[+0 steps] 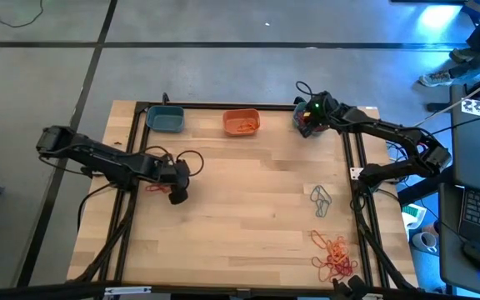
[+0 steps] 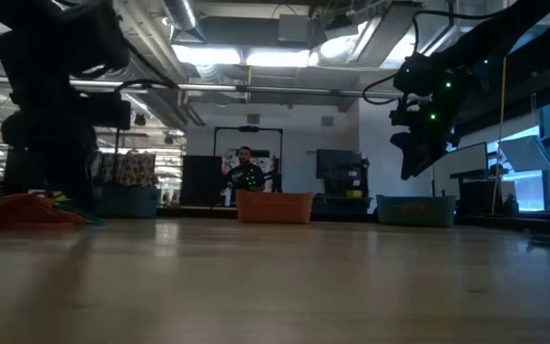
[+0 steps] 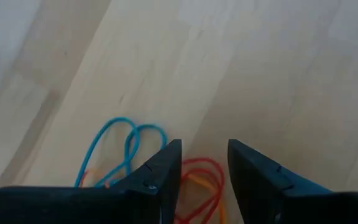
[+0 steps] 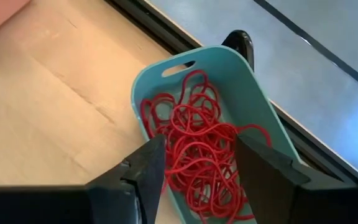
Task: Sort rubber bands into baskets
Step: Put the red rubber band into the green bin
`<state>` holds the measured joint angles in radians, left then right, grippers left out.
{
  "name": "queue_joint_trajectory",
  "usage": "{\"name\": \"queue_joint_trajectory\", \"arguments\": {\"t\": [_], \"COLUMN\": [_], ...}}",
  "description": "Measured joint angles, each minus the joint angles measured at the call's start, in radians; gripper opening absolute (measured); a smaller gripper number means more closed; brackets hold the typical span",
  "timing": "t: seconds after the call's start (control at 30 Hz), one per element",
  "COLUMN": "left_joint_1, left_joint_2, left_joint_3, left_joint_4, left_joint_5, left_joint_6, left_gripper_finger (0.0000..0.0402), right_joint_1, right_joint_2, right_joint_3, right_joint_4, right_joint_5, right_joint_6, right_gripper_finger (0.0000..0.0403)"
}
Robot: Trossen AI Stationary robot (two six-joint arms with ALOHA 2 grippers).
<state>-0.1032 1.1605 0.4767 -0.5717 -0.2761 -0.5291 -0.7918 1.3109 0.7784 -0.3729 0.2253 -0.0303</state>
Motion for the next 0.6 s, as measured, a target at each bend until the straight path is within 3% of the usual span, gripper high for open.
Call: {"name": "queue_joint_trajectory", "arguments": {"t": [0.33,0.6], "left_joint_1": [0.0,0.0], "left_joint_2": [0.002,0.058], "left_joint_3": [0.0,0.0], "left_joint_4": [-0.072,-0.067], "left_joint_5": [0.01,0.028], "left_joint_6": [-0.017,0.011], "left_gripper_finger": [0.0127,0.0127], "right_joint_1": [-0.001,0.0], "right_joint_2": [0.027,0.048], "right_joint_3": [0.0,0.0], "right_joint_4": [-0.02,-0.015], "right_joint_5": [-0.003,-0.038], "right_joint_6": [0.005,0.027], "right_gripper_finger": [0.0199,0.0263]}}
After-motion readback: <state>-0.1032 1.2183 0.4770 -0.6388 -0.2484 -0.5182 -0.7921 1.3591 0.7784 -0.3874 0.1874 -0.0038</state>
